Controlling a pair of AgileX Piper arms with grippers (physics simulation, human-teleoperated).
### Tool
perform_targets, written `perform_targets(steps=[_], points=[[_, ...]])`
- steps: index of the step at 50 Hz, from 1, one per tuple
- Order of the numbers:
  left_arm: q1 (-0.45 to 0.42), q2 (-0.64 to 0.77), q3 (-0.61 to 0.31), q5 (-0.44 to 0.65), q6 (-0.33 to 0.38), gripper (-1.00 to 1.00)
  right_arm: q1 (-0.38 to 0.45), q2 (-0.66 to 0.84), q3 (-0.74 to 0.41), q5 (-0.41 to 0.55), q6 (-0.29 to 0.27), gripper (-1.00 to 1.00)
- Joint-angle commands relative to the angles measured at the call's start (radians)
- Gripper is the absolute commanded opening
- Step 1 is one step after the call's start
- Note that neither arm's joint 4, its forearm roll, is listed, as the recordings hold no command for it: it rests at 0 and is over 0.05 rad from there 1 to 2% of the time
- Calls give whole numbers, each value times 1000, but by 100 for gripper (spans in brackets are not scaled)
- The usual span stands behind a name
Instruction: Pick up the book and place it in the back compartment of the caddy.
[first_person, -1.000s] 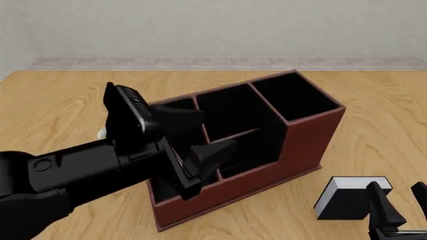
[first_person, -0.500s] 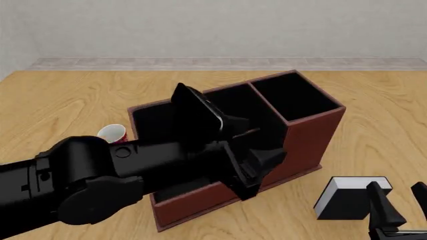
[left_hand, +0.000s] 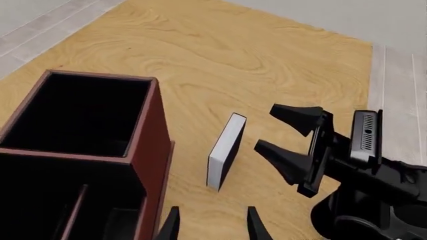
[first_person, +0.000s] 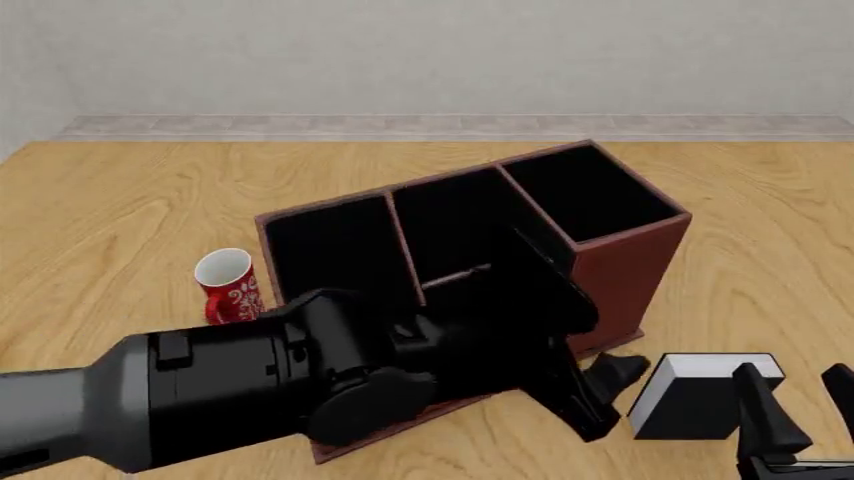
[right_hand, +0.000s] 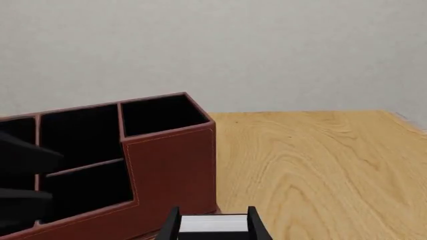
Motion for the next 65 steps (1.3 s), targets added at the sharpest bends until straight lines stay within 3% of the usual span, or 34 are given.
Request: perform_targets(steps=[1,3,9,30,65], points=[[-30,88,-72,25,14,100,0,2,2,-5,-3,100],[-47,106,-95,37,53,100,0,2,0,-2,-1,100],[-56,148,-172,90,56,100,0,-1,-5,6,1,100],[-62,271,-298,166,44,100,0,4,0,-2,4,100],[-10,396,-387,178,73,100,0,0,0,1,3,100]])
